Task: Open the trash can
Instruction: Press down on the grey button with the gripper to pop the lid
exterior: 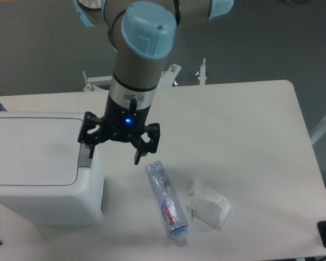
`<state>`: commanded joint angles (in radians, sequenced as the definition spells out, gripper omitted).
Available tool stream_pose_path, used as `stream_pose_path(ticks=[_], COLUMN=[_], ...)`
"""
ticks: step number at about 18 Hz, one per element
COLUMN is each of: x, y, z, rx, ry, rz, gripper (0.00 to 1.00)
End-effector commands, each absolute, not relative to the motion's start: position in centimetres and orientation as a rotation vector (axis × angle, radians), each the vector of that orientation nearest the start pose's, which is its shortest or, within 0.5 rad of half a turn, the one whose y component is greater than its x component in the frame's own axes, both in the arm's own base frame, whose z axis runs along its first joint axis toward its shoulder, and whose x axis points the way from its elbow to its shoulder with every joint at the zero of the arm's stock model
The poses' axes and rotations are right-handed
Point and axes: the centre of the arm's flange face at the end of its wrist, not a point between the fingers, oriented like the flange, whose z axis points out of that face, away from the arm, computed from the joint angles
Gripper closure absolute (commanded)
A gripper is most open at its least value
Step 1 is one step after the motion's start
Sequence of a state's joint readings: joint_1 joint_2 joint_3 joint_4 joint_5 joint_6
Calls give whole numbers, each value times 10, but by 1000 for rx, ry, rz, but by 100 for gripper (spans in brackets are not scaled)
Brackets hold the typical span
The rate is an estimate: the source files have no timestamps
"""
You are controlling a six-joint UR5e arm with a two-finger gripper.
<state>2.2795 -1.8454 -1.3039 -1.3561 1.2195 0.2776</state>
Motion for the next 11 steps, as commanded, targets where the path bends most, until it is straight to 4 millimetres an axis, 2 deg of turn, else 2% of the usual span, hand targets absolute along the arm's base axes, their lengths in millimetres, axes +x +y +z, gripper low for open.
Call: stream_pose_path(ticks=[11], x=[-273], y=[583], z=[485], rx=[-2775], ry=[-535], rz=[-253], gripper=[0])
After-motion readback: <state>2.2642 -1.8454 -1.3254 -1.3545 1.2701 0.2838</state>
